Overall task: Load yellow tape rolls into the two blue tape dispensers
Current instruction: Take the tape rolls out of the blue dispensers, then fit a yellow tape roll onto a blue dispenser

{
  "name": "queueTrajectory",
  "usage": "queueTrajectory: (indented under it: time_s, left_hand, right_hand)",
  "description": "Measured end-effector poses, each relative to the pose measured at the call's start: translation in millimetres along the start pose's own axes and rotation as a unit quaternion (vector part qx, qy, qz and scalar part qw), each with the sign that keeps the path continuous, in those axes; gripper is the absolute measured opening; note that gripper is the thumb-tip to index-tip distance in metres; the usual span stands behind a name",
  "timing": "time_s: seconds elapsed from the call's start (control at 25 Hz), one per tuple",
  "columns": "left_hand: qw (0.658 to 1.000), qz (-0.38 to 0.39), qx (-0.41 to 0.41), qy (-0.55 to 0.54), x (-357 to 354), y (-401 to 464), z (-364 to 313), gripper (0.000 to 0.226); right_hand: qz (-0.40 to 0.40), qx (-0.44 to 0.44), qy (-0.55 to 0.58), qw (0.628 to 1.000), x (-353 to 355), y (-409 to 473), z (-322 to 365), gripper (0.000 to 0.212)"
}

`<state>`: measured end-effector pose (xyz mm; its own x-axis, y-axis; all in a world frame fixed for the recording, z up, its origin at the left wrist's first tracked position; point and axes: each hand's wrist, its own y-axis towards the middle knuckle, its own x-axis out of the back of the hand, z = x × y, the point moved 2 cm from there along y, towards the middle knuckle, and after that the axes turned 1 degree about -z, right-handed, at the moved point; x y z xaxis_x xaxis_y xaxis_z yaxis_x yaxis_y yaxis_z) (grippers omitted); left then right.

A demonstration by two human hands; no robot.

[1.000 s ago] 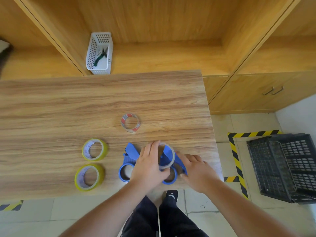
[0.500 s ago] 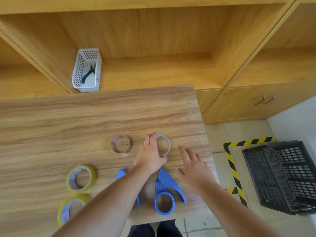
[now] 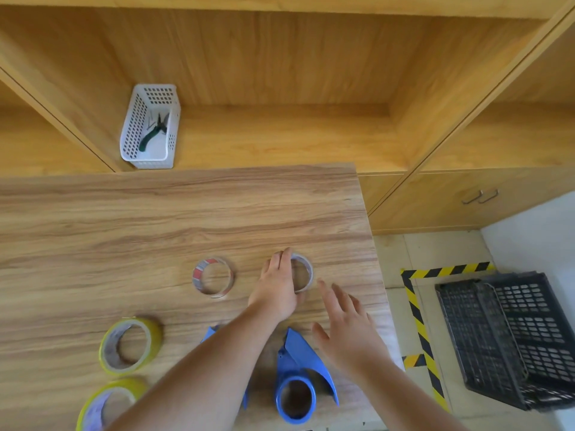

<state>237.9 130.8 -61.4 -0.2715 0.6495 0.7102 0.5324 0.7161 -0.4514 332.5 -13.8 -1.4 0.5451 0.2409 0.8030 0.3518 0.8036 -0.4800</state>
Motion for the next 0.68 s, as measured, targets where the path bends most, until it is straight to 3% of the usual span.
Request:
queueTrajectory:
  time_s: [0.28,0.44,0.56,0.68]
  left_hand:
    - [0.991,-0.127,-0.023,0.023,41.0,-66.7,41.1,0.085]
    - [0.967,-0.224,0.075,0.098,68.3,-125.1,115.4,0.086]
    - [0.955,-0.234,0.162,0.085,86.6,-152.8,173.3,0.098]
    - [0.953,-0.231,0.186,0.056,97.3,-166.0,211.5,0.104]
  right_hand:
    - [-0.011,0.046,0.025,0.999,-6.9,-7.3,44.3,0.077]
    - [-0.002,0.101,0.029,0.994,-30.0,-13.6,87.1,0.072]
    - [0.024,0.13,0.008,0.991,-51.1,-16.6,115.4,0.071]
    - [0.049,0.14,-0.007,0.989,-70.7,-19.1,133.7,0.072]
